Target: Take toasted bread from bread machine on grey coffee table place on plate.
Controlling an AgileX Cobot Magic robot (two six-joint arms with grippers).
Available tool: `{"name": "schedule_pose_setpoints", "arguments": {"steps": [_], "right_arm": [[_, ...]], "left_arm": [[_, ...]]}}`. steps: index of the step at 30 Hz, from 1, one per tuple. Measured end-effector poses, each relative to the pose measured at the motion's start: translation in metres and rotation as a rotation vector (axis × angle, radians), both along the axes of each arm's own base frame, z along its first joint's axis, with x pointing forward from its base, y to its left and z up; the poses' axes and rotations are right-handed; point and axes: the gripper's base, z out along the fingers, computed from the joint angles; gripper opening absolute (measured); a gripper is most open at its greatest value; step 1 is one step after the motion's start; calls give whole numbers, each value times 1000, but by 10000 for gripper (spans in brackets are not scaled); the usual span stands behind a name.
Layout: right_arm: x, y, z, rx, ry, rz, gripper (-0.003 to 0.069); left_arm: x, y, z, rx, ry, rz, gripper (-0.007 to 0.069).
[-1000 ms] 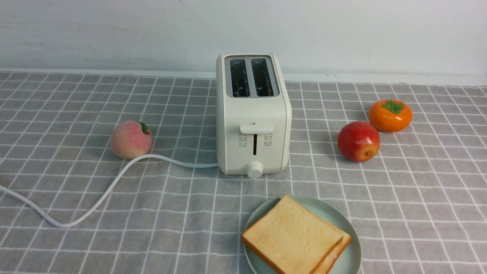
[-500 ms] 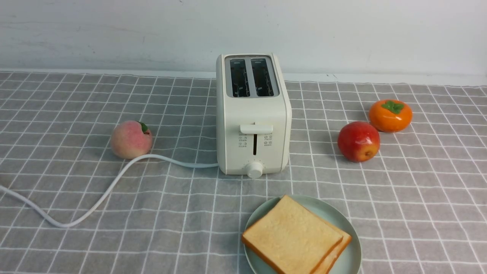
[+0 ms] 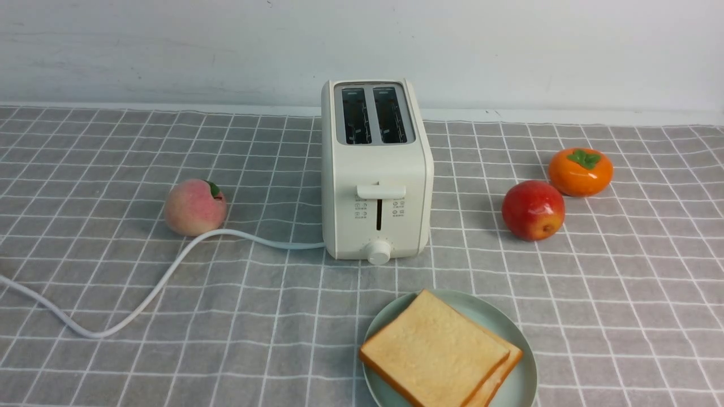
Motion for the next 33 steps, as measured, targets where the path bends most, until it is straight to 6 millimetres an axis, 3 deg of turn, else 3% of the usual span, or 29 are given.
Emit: {"name": "schedule_pose_setpoints", "arguments": {"steps": [33], "right_arm": [[0,0,0,0,0,0,216]], "left_arm": [[0,0,0,0,0,0,104]]}}
